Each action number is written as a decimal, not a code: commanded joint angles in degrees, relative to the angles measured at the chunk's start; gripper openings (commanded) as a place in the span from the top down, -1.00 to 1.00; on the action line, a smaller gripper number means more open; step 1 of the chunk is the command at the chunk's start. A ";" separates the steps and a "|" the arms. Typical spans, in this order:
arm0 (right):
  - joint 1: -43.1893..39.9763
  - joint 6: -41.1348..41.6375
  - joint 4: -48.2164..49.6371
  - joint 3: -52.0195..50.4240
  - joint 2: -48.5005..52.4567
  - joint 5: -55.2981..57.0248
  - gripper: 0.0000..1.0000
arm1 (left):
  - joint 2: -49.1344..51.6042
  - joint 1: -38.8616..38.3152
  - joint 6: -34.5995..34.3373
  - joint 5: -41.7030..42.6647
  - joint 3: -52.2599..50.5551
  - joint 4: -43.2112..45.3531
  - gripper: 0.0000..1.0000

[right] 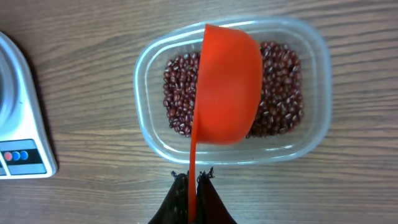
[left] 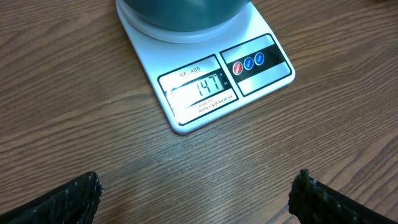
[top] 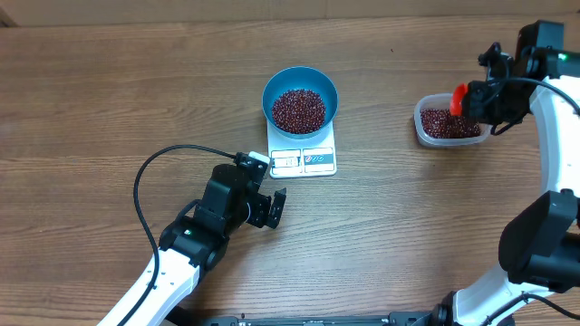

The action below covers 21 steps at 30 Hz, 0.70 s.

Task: Scoop item into bowl and weigh 150g on scale
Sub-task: 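Carry the red scoop with the right gripper to the clear bean container, then dip the red scoop into the beans with the right gripper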

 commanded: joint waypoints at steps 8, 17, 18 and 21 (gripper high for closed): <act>0.17 -0.33 9.53 -8.81 0.07 -0.70 0.93 | 0.35 0.24 -0.79 -0.42 -0.24 0.02 -0.99; 0.17 -0.31 18.29 -16.90 0.07 -2.25 0.93 | 0.35 0.24 -0.79 -0.42 -0.24 0.02 -0.99; 0.20 -0.33 18.99 -17.59 0.07 -2.45 0.93 | 0.35 0.24 -0.79 -0.42 -0.24 0.04 -0.99; 0.22 -0.31 20.52 -19.04 0.07 -3.76 0.93 | 0.35 0.24 -0.79 -0.42 -0.24 0.02 -0.99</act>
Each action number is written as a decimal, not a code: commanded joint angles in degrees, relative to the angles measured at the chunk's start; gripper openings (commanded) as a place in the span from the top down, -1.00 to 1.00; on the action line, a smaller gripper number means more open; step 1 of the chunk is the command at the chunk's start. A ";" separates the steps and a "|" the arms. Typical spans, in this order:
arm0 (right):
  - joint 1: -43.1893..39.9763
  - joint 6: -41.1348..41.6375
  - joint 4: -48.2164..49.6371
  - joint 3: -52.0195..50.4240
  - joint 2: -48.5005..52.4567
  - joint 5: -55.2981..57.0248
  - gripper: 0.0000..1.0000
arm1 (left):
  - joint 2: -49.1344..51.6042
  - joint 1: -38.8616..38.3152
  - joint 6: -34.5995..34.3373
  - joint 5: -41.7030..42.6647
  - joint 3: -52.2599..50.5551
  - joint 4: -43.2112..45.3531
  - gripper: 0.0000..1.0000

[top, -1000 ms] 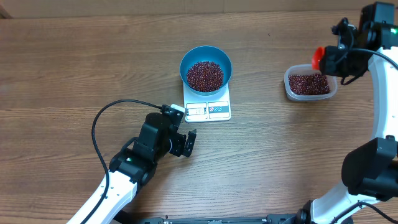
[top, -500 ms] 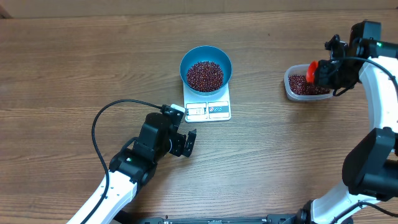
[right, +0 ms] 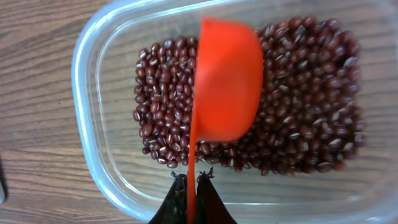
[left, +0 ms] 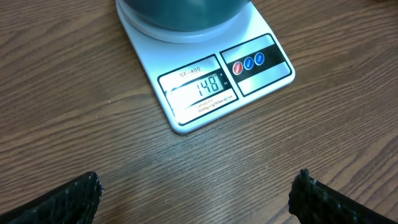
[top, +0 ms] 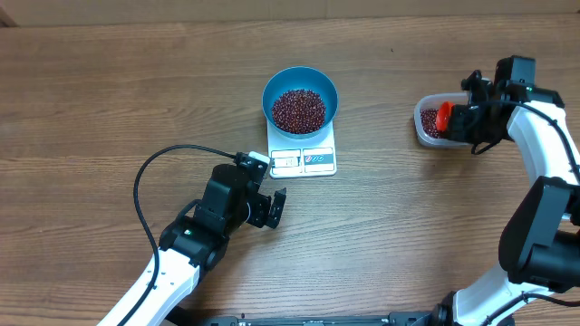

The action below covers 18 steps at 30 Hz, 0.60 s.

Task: Scoop item into bowl and weigh 150g on scale
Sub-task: 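Dip the red scoop into the beans with the right gripper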

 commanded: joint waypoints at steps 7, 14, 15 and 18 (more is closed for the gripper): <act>1.01 -0.33 1.92 -1.60 0.07 -4.94 0.93 | 0.35 0.24 -0.79 -0.42 -0.24 0.02 -0.98; 2.89 -0.35 2.01 -1.57 0.07 -5.20 0.93 | 0.35 0.24 -0.79 -0.42 -0.24 0.04 -0.99; 3.08 -0.35 2.01 -1.57 0.07 -5.33 0.93 | 0.35 0.24 -0.79 -0.42 -0.24 0.02 -0.99; 3.26 -0.33 1.92 -1.57 0.07 -5.35 0.93 | 0.35 0.24 -0.79 -0.42 -0.24 0.02 -0.99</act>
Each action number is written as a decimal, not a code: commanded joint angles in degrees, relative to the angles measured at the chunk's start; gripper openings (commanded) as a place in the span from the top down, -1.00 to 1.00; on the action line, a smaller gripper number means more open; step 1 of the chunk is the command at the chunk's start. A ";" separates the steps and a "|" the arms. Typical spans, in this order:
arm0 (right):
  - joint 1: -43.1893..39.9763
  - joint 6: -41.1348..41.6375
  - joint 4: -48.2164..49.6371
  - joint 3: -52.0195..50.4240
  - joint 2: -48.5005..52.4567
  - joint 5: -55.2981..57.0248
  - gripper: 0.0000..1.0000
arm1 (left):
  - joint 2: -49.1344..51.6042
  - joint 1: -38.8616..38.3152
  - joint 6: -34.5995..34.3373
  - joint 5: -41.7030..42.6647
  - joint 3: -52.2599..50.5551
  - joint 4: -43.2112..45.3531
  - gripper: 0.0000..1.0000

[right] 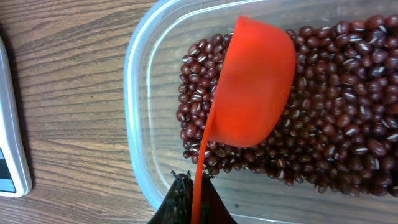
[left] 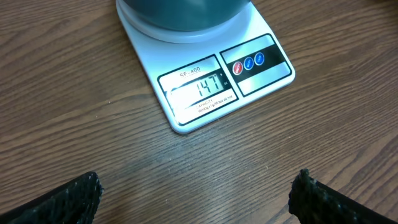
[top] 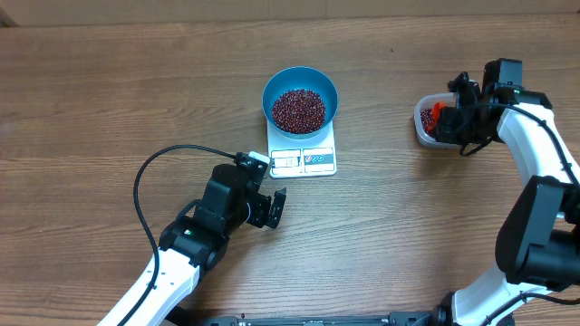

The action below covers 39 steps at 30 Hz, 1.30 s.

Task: Scoop item into bowl and weigh 150g on scale
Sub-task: 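Dip the red scoop into the beans with the right gripper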

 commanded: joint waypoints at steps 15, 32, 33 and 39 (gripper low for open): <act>-4.20 0.07 -2.56 2.23 0.04 -5.25 0.93 | 0.35 0.24 -0.79 -0.42 -0.24 0.02 -0.99; -12.76 -2.54 -9.62 7.93 -0.07 -24.04 0.93 | 0.35 0.24 -0.79 -0.42 -0.24 0.02 -0.99; -12.76 -3.26 -10.47 8.39 -0.07 -24.63 0.93 | 0.35 0.24 -0.79 -0.42 -0.24 0.02 -0.99; -11.28 -3.50 -14.14 12.00 -1.53 -24.98 0.93 | 0.35 0.24 -0.79 -0.42 -0.24 0.04 -0.99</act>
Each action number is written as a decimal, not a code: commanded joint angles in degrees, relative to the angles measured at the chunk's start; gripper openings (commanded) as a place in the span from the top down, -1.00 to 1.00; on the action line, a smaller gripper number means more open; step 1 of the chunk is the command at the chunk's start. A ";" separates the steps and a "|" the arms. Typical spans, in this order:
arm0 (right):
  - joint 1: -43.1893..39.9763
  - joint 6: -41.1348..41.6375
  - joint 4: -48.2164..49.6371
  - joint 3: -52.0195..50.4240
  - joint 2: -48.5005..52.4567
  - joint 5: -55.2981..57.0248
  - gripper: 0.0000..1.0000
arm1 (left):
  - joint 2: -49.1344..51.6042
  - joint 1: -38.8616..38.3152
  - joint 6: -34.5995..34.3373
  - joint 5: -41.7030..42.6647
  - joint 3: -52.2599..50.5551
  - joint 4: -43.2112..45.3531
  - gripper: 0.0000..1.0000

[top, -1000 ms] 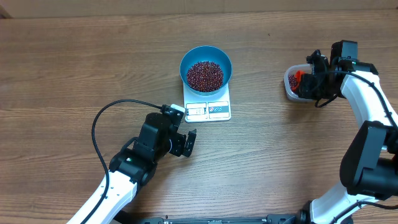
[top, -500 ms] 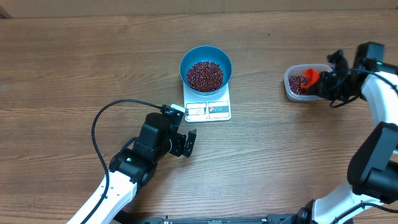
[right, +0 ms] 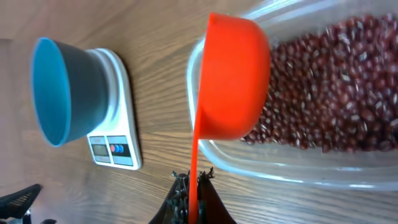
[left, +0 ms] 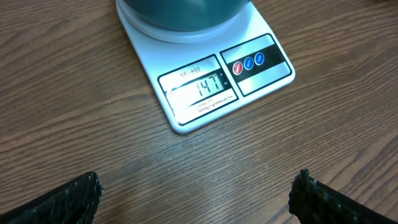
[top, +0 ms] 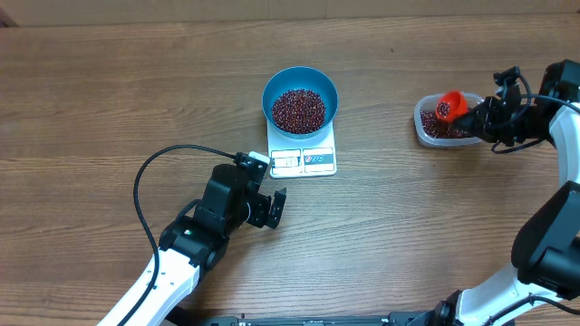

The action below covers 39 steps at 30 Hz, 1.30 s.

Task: Scoop item into bowl and weigh 150g on scale
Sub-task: 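Dip the red scoop into the beans with the right gripper, then lift the filled scoop and carry it over the blue bowl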

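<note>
A blue bowl of red beans sits on the white scale. In the left wrist view the scale's display reads 147. At the right stands a clear container of beans. My right gripper is shut on the handle of a red scoop, which hangs over the container's left part with a few beans in its cup. The right wrist view shows the scoop, the container, the bowl and this gripper. My left gripper rests open on the table before the scale, nothing between its fingers.
The wooden table carries all of it. A black cable loops from my left arm at the lower left. The right arm's white links run down the right edge of the overhead view.
The scoop was low in the beans at the container's left side; now it is raised above the container with a few beans in it, and the right wrist has turned. The scale still reads 147.
First the right gripper held the scoop above the container, the scale reading 147. Then the scoop was down among the beans, reading 148, then deeper at the left side, reading 147. Now it is lifted with beans. The left arm has stayed put throughout.
</note>
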 commanded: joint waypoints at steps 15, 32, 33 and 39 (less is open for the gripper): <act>16.44 -0.48 2.58 5.44 -4.68 -7.80 0.93 | 0.35 0.24 -0.79 -0.42 -0.24 0.04 -0.99; 38.91 7.43 13.99 5.44 -4.68 8.11 0.93 | 0.35 0.24 -0.79 -0.42 -0.24 0.02 -0.99; 39.89 7.43 14.14 5.44 -4.68 9.92 0.93 | 0.35 0.24 -0.79 -0.42 -0.24 0.02 -0.99; 43.74 7.41 15.47 5.44 -4.68 17.55 0.93 | 0.35 0.24 -0.79 -0.42 -0.24 0.02 -0.99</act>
